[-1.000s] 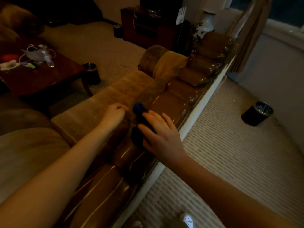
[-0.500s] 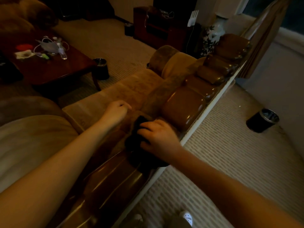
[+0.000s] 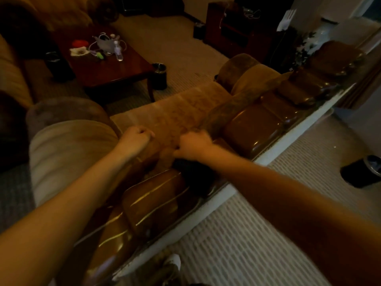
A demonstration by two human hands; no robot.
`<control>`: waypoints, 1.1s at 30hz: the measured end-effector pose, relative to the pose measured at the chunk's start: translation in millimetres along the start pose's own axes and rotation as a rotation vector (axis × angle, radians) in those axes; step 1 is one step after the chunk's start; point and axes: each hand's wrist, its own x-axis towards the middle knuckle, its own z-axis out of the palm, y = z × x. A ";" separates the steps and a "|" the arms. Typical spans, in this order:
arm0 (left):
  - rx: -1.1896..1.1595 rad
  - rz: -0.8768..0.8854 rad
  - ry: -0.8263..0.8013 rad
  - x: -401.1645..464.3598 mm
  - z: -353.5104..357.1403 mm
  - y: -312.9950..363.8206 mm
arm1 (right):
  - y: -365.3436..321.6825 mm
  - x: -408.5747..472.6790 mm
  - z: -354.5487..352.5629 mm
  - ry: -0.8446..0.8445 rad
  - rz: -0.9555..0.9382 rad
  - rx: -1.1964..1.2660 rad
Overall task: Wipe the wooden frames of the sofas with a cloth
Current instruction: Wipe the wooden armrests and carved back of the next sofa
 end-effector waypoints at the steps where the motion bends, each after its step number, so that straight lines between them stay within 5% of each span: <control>1: -0.002 -0.001 0.011 -4.5 -2.1 -0.8 | 20.4 1.8 -16.6 0.034 0.038 -0.108; 5: 0.041 -0.016 0.016 -20.6 -1.6 1.1 | 73.2 3.7 -61.1 0.031 0.231 -0.163; 9: 0.045 -0.020 0.036 -27.1 7.0 -0.9 | -11.0 -9.8 4.4 -0.037 0.034 0.135; 12: 0.090 -0.011 0.034 -33.1 11.2 -1.4 | -30.1 -26.6 25.7 0.165 -0.090 0.273; 16: 0.060 0.016 0.074 -47.1 15.0 -1.0 | 34.6 -65.5 48.2 0.674 -0.333 0.009; 18: 0.147 0.060 0.060 -56.5 25.2 -0.1 | 69.9 -82.2 56.5 0.812 -0.307 -0.032; 23: 0.374 0.081 0.008 -62.0 50.2 -6.1 | 27.2 -55.7 47.7 0.784 -0.018 0.120; 27: 0.475 0.129 0.110 -70.0 54.1 -8.9 | -8.5 -78.9 85.0 0.831 -0.147 0.295; 30: 0.590 0.214 0.121 -80.4 59.4 -8.0 | 28.4 -104.4 91.3 0.890 -0.318 0.149; 33: 0.644 0.202 0.082 -79.9 60.1 -3.6 | 60.2 -90.8 60.2 0.905 -0.202 0.093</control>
